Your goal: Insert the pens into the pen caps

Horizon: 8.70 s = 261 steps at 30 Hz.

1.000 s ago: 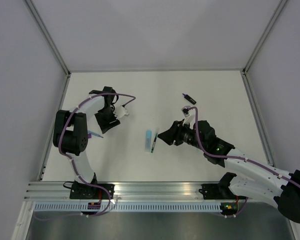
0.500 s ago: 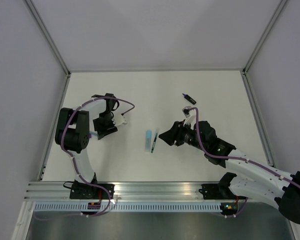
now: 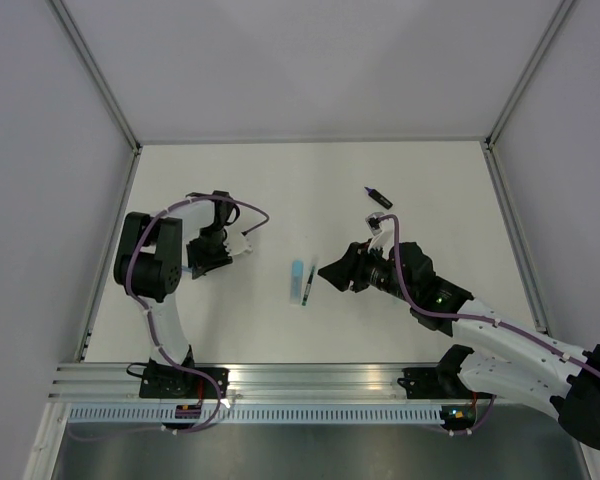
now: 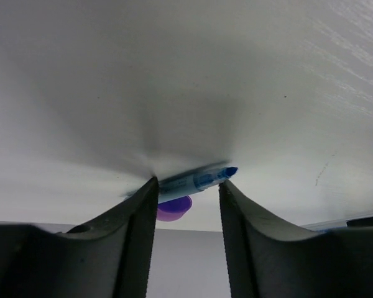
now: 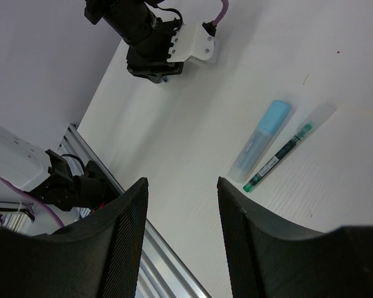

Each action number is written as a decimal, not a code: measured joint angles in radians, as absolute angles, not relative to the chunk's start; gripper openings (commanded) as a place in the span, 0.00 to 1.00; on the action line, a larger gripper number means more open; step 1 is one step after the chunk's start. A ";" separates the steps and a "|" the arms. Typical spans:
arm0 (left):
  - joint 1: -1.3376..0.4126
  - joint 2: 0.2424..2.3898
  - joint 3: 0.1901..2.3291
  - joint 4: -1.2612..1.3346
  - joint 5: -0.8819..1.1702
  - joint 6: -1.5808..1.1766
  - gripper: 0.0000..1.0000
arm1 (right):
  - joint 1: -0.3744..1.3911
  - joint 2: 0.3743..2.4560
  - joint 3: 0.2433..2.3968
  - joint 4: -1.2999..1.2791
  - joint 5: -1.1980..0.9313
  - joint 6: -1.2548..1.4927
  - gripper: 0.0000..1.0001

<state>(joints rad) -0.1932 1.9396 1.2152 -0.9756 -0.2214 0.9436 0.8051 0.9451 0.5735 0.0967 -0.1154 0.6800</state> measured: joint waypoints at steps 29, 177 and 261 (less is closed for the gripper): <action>-0.258 2.025 1.523 -0.833 0.143 0.650 0.37 | 0.805 0.971 0.574 0.102 -0.116 0.681 0.55; -0.749 1.361 0.718 0.481 0.868 -0.352 0.02 | 0.811 0.741 0.338 0.516 -0.035 0.615 0.22; -0.645 0.878 0.401 0.358 0.270 -0.384 0.02 | 0.540 1.492 0.780 -0.625 0.286 0.648 0.27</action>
